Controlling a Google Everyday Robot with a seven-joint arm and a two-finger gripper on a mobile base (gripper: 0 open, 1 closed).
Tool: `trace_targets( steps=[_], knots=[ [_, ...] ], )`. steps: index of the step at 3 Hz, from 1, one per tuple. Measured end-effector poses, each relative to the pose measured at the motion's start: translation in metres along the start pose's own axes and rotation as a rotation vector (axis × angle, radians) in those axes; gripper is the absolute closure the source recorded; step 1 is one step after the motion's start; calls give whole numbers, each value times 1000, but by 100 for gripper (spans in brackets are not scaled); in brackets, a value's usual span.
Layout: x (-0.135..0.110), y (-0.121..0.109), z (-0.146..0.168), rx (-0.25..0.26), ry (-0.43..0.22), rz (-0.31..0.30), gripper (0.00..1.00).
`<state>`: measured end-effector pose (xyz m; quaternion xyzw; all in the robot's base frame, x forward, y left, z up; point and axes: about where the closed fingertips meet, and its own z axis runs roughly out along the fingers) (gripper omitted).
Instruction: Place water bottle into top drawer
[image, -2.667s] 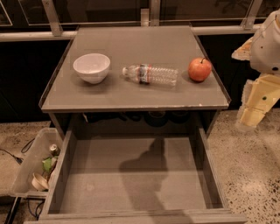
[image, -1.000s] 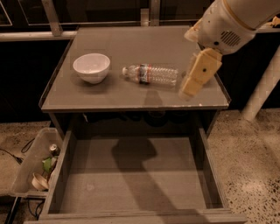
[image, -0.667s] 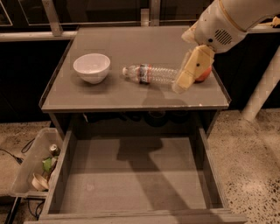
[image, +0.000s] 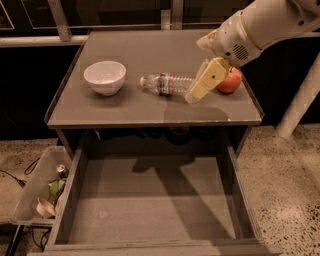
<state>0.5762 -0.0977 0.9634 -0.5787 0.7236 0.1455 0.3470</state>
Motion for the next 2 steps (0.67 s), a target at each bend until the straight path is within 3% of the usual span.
trace_targets(
  steps=[1, 2],
  knots=[
    [-8, -16, 13, 30, -28, -113, 0],
    [-9, -33, 28, 31, 0, -224, 0]
  ],
)
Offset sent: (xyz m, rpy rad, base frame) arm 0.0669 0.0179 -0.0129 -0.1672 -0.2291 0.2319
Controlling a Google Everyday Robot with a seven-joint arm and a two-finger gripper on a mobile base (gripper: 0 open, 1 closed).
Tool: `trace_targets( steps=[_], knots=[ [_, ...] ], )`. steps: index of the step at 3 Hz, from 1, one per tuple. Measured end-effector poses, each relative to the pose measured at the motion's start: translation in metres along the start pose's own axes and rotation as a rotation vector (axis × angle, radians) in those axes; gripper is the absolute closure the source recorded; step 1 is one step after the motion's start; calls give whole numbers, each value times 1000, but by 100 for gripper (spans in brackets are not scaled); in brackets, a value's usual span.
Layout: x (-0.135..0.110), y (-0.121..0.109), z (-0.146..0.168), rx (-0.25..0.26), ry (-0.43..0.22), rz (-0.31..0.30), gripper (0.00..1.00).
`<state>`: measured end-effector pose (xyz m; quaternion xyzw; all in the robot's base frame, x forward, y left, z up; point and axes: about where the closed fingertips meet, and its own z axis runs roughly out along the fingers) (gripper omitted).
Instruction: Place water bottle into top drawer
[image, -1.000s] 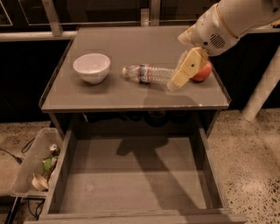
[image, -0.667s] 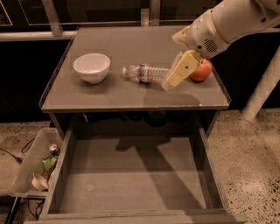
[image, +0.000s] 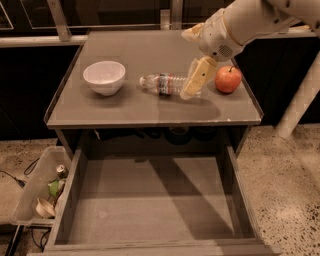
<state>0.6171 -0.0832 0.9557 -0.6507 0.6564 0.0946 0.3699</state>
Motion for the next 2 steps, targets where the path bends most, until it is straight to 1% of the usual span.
trace_targets(
  steps=[1, 2],
  knots=[
    [4, -4, 18, -28, 45, -75, 0],
    [11, -8, 36, -54, 86, -117, 0]
  ],
)
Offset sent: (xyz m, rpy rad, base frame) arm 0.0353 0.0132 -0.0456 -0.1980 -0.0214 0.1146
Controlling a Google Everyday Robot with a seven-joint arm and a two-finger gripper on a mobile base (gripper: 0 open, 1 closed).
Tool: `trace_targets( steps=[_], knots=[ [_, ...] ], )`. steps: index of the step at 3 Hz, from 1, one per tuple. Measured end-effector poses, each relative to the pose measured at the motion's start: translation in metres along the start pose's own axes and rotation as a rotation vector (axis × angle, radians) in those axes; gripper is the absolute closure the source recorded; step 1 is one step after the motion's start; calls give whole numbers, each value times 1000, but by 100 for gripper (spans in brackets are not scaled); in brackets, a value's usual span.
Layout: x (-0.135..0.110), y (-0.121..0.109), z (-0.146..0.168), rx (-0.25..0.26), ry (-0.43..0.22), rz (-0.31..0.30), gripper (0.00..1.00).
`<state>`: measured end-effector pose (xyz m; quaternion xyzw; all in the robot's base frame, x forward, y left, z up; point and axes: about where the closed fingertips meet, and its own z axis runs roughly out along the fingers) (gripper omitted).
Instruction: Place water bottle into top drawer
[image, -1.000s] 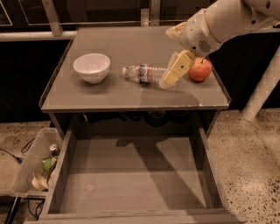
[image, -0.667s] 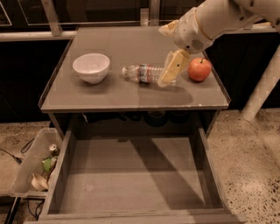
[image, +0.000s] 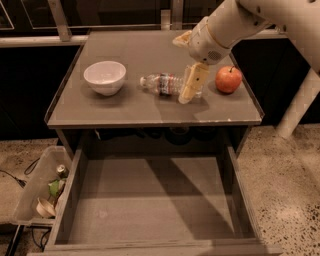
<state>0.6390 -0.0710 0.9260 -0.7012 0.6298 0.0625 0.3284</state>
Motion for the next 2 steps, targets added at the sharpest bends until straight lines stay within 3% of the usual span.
trace_targets(
  steps=[2],
  knots=[
    [18, -7, 40, -51, 67, 8, 0]
  ],
)
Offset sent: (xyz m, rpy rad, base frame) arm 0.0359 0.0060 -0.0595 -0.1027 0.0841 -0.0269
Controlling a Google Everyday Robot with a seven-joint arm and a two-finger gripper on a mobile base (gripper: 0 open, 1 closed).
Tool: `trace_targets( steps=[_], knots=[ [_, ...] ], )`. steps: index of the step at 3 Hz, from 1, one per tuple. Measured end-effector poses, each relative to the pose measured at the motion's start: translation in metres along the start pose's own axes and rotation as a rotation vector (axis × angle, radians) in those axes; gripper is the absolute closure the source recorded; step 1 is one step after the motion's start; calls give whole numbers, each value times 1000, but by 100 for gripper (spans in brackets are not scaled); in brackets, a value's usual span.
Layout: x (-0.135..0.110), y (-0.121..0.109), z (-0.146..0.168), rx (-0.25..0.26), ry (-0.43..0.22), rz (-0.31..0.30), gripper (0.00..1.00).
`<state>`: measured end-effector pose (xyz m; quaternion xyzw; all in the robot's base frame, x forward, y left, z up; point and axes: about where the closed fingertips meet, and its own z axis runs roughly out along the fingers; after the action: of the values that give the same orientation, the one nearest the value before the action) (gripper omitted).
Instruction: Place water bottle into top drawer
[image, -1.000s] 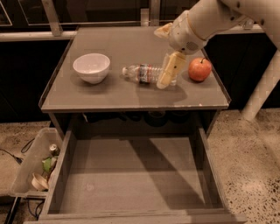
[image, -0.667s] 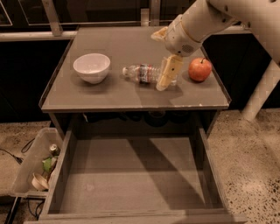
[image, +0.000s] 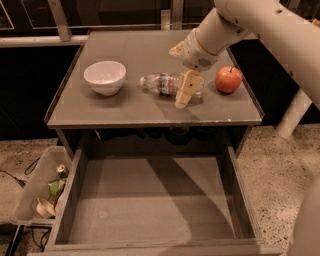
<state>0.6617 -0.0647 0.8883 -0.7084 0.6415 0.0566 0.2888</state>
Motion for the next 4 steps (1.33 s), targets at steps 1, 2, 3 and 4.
trace_targets(
  steps=[1, 2, 3, 4],
  knots=[
    [7, -6, 15, -18, 14, 24, 0],
    [12, -13, 18, -24, 5, 52, 0],
    [24, -16, 23, -37, -4, 98, 0],
    [35, -15, 25, -51, -8, 139, 0]
  ],
)
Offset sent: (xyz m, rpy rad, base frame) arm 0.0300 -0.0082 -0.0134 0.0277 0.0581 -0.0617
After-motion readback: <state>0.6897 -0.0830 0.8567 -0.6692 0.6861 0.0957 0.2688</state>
